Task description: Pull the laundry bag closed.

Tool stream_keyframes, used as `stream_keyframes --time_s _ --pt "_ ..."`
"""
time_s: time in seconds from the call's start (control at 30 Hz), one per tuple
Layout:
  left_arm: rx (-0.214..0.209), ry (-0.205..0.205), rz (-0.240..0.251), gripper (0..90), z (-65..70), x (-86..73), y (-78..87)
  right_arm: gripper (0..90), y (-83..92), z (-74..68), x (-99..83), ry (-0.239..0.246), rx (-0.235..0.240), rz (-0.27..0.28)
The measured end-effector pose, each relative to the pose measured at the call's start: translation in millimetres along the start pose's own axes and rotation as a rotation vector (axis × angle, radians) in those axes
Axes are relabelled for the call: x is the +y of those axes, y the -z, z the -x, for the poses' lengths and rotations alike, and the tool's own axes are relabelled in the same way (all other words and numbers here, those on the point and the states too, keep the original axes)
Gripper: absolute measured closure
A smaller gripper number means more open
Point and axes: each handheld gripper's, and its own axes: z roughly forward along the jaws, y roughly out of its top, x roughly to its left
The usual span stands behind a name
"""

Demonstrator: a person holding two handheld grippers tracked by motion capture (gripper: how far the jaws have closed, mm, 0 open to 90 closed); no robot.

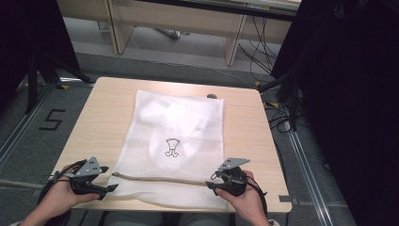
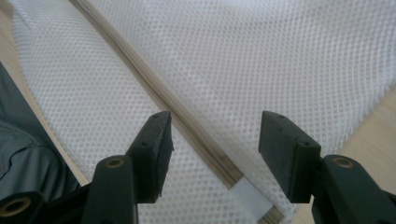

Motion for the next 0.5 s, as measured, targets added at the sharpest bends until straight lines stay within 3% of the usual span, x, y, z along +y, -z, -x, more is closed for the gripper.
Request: stream_keyframes --time_s 0.07,0.1,0.13,0.17,0.23,0.27,0.33,0.4,0.47,0.5 --pt "-0.010 0.009 -0.025 24.7 -0.9 -1.3 -0.8 44.1 -3.6 -1.7 1.8 0.045 0.018 0.064" --pt "-0.018 0.004 -0.033 25.2 -1.6 -1.9 -0.6 44.2 -4.2 -4.1 2.7 0.030 0.030 0.070" --pt "-0.018 0.023 -0.036 25.5 -1.7 -3.1 -1.0 44.4 -2.9 -4.9 4.7 0.060 0.039 0.032" --pt "-0.015 0.014 -0.035 25.5 -3.2 -3.1 0.1 45.0 -6.0 -7.6 5.7 0.067 0.040 0.049" --pt "-0.018 0.038 -0.024 25.5 -3.6 -3.8 0.2 46.2 -8.1 -13.3 9.9 0.078 0.057 0.050" --pt "-0.014 0.015 -0.026 25.5 -5.3 -3.5 0.9 46.7 -9.8 -14.9 12.8 0.101 0.056 0.062" --pt "-0.018 0.018 -0.022 25.5 -5.3 -3.4 0.8 47.8 -11.9 -19.6 19.2 0.122 0.074 0.086" --pt "-0.025 0.048 -0.013 25.4 -3.1 -3.7 -0.2 48.7 -14.8 -23.6 25.8 0.122 0.096 0.108" --pt "-0.023 0.027 -0.014 25.4 -4.9 -3.2 0.7 49.2 -16.5 -27.0 33.2 0.129 0.112 0.092" --pt "-0.021 0.047 -0.013 25.5 -4.2 -3.7 0.4 49.5 -20.3 -29.2 36.1 0.135 0.110 0.117"
